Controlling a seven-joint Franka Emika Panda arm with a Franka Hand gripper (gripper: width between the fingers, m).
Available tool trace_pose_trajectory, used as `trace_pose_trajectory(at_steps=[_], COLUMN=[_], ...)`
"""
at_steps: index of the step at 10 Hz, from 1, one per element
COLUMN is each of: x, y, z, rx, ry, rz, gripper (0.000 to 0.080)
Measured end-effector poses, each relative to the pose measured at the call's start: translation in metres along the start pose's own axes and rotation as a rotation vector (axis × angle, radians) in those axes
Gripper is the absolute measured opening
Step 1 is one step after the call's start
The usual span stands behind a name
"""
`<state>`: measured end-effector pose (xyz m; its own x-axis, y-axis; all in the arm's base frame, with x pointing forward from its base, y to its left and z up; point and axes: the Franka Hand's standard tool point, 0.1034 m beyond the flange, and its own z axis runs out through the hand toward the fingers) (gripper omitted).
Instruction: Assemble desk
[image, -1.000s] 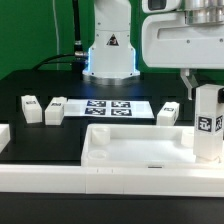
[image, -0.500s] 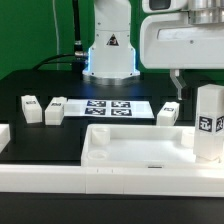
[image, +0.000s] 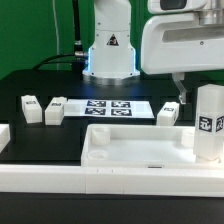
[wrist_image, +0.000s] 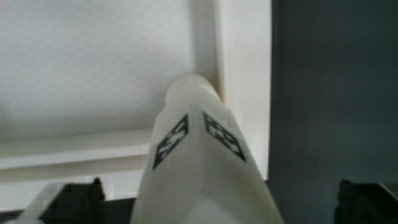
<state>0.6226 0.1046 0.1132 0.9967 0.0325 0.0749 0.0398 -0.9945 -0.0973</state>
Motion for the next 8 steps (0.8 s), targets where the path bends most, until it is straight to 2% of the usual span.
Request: trace_pose_trajectory(at_steps=[5, 8], x=[-0.0002, -0.0007], y=[0.0032, 0.0049], z=[0.0015, 0.0017], rx=[-0.021, -0.02], ry=[-0.005, -0.009], rz=[-0.426, -0.46], gripper=[0.0649, 0.0621])
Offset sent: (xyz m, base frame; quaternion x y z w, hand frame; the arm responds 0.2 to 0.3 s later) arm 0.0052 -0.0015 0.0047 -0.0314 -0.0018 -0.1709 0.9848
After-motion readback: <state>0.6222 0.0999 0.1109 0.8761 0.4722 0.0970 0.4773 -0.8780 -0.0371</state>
